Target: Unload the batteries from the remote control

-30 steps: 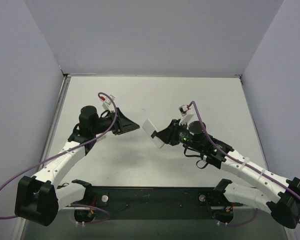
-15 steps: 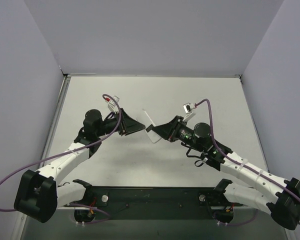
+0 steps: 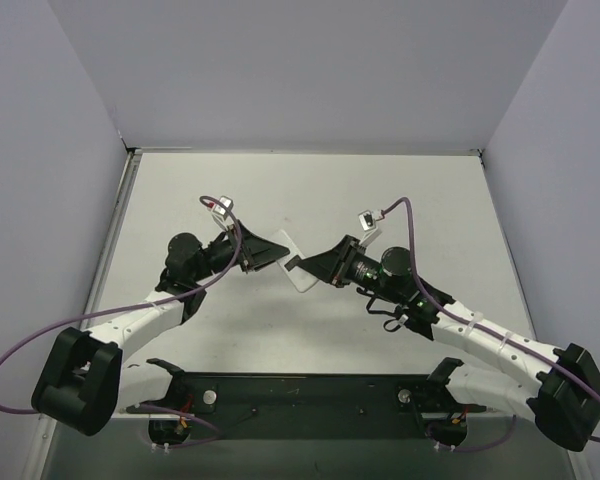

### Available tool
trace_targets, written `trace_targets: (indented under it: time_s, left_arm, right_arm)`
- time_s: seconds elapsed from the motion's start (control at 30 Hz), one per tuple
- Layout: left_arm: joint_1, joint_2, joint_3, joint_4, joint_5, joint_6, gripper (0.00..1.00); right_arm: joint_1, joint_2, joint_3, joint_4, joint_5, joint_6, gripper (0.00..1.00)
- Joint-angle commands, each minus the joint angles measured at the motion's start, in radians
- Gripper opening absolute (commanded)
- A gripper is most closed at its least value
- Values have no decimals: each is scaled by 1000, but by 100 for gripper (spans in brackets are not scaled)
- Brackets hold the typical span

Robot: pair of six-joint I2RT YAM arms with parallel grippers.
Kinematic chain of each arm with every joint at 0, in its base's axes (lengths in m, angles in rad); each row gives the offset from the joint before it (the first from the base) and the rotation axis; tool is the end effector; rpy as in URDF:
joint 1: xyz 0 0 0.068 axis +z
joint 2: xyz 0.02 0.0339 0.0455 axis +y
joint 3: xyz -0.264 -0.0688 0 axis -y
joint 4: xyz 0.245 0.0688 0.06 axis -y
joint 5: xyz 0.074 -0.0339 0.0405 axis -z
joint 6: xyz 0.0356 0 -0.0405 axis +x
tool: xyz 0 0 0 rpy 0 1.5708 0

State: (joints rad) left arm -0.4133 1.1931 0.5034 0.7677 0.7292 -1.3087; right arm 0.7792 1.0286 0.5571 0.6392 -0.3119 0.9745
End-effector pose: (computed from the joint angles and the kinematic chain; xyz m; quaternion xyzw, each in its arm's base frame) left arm 0.2195 -0.1222 0.2571 -0.0386 0.6852 -0.6780 0.2633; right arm 0.1600 0.1734 0.2998 -0.0559 0.6461 0.6442 0.4055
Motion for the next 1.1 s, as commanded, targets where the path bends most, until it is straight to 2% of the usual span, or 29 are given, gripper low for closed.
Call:
trace_targets:
  time_s: [0.0, 0.03, 0.07, 0.13, 0.17, 0.2, 0.3, 0.4, 0.5, 0.57, 0.77, 1.07]
  left_arm:
    - [-5, 10, -8, 217, -13, -72, 30]
    - [-5, 10, -8, 219, -16, -70, 23]
    - [-5, 2, -6, 210, -23, -64, 9]
    - [-2, -3, -2, 180, -34, -37, 0]
    - [-1, -9, 4, 135, -43, -20, 0]
    - [4, -12, 9, 113, -62, 15, 0]
    - [14, 0, 24, 70, -83, 92, 0]
    - [22, 28, 15, 79, -115, 161, 0]
    - [16, 39, -61, 184, -169, 166, 0]
    - [4, 40, -92, 251, -217, 163, 0]
    - [-5, 62, -77, 188, -191, 200, 0]
    - [-9, 85, -45, 142, -171, 195, 0]
  right_arm:
    - [-18, 14, -14, 100, -24, 32, 2]
    - [-21, 19, -14, 94, -32, 32, 3]
    - [-27, 28, -17, 91, -41, 36, 6]
    - [-47, 36, -23, 93, -70, 41, 16]
    - [-55, 37, -28, 88, -73, 49, 22]
    - [-75, 34, -40, 83, -75, 55, 34]
    - [-107, 19, -71, 63, -87, 72, 48]
    - [-144, 19, -83, 45, -121, 78, 54]
    - [-147, 36, -100, 39, -128, 78, 56]
    - [-146, 63, -126, 97, -145, 102, 57]
    - [-136, 169, -135, 249, -211, 154, 56]
    - [-113, 238, -105, 309, -217, 170, 52]
